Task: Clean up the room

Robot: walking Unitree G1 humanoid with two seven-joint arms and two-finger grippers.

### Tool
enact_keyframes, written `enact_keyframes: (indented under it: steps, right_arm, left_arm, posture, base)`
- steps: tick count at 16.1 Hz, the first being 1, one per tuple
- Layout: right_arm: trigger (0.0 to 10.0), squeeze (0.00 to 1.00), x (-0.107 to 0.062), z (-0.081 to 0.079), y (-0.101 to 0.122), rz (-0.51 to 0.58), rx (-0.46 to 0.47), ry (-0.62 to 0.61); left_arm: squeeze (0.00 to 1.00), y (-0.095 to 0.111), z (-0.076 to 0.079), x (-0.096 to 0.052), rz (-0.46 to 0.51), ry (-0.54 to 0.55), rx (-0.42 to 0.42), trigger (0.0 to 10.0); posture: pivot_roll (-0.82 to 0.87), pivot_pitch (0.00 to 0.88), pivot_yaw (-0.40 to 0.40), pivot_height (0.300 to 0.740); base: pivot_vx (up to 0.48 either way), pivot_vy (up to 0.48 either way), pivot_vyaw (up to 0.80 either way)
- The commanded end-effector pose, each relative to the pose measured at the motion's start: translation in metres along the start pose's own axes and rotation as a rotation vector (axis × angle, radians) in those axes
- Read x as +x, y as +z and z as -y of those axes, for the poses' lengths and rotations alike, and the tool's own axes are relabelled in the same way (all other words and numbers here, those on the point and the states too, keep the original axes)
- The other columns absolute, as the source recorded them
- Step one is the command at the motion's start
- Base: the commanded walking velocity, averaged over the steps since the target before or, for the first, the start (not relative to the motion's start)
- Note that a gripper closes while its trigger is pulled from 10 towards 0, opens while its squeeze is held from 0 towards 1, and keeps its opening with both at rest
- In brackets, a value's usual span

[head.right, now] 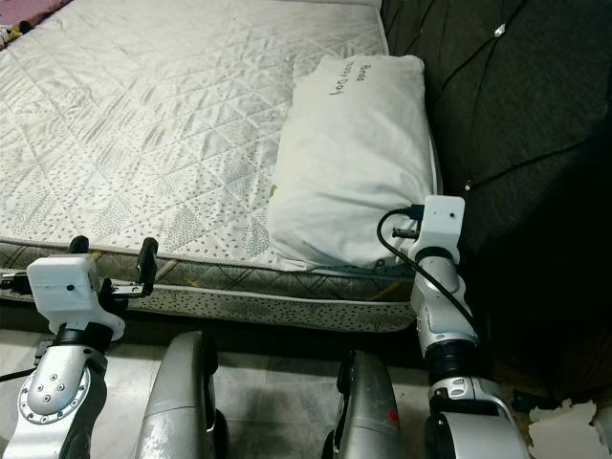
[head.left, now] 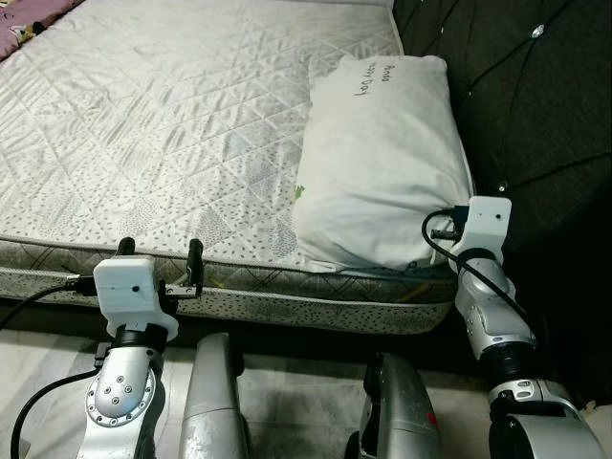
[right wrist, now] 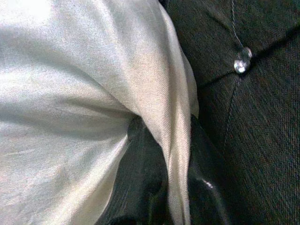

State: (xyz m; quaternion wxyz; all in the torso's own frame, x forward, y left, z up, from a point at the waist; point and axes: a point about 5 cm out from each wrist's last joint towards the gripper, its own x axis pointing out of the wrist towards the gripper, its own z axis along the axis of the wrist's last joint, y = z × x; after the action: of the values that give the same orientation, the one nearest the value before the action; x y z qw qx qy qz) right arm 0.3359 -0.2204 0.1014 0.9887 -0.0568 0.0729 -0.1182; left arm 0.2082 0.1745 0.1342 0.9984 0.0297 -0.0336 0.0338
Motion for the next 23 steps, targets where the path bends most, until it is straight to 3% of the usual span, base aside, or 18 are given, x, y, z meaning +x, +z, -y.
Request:
enact_keyframes:
  steps: [1, 3, 5, 7, 9, 11, 14, 15, 16, 19, 23]
  right_arm:
    - [0.0, 0.0, -0.002, -0.003, 0.005, 0.018, -0.019, 0.027]
    - [0.0, 0.0, 0.004, 0.005, 0.008, -0.003, -0.03, 0.004]
    - [0.0, 0.0, 0.028, 0.026, 0.033, 0.024, -0.047, -0.068]
    - [0.0, 0.0, 0.041, 0.044, 0.068, 0.099, -0.013, -0.135]
    - [0.0, 0.0, 0.045, 0.05, 0.083, 0.122, -0.007, -0.156]
    - [0.0, 0.0, 0.051, 0.047, 0.096, 0.135, -0.018, -0.127]
    - [0.0, 0.0, 0.053, 0.027, 0.088, 0.097, -0.033, -0.04]
    - [10.0, 1.0, 0.051, 0.013, 0.076, 0.056, -0.048, 0.022]
    - [10.0, 1.0, 0.049, 0.0, 0.063, 0.011, -0.078, 0.075]
    - [10.0, 1.0, 0.047, -0.012, 0.05, -0.053, -0.126, 0.131]
    - [10.0, 1.0, 0.038, -0.011, 0.013, -0.252, -0.178, 0.187]
  left_arm:
    - [0.0, -0.001, -0.002, -0.001, 0.0, 0.002, 0.015, 10.0]
    - [0.0, -0.003, -0.002, -0.001, -0.004, 0.008, 0.014, 10.0]
    - [0.0, -0.002, 0.0, 0.002, -0.001, 0.011, 0.012, 10.0]
    - [0.0, -0.002, 0.001, 0.002, 0.001, 0.008, 0.013, 10.0]
    - [0.0, -0.002, -0.002, 0.002, 0.001, 0.02, 0.015, 10.0]
    - [0.0, -0.003, -0.003, 0.004, 0.002, 0.031, 0.012, 10.0]
    - [0.0, -0.003, -0.001, 0.006, 0.005, 0.024, 0.006, 10.0]
    - [0.0, -0.003, -0.001, 0.007, 0.005, 0.02, 0.005, 10.0]
    - [0.0, -0.003, -0.001, 0.009, 0.007, 0.014, 0.003, 10.0]
    - [0.0, -0.001, -0.002, 0.013, 0.02, -0.001, -0.021, 10.0]
    - [0.0, -0.004, -0.001, 0.014, 0.018, 0.014, -0.037, 10.0]
  posture:
    - [0.08, 0.0, -0.044, 0.554]
    - [0.07, 0.0, -0.053, 0.554]
    - [0.07, 0.0, -0.053, 0.554]
    - [0.07, 0.0, -0.054, 0.554]
    - [0.07, 0.0, -0.053, 0.554]
    - [0.08, 0.0, -0.05, 0.554]
    - [0.07, 0.0, -0.041, 0.554]
    - [0.07, 0.0, -0.033, 0.554]
    - [0.06, 0.0, -0.029, 0.554]
    - [0.06, 0.0, -0.03, 0.554]
    - [0.05, 0.0, -0.044, 0.554]
  base:
    - [0.0, 0.0, 0.0]
    - [0.0, 0.0, 0.0]
    - [0.0, 0.0, 0.0]
    - [0.0, 0.0, 0.0]
    - [0.0, 0.0, 0.0]
    - [0.0, 0.0, 0.0]
    - [0.0, 0.0, 0.0]
    - [0.0, 0.0, 0.0]
    - [0.0, 0.0, 0.0]
    - [0.0, 0.0, 0.0]
    - [0.0, 0.0, 0.0]
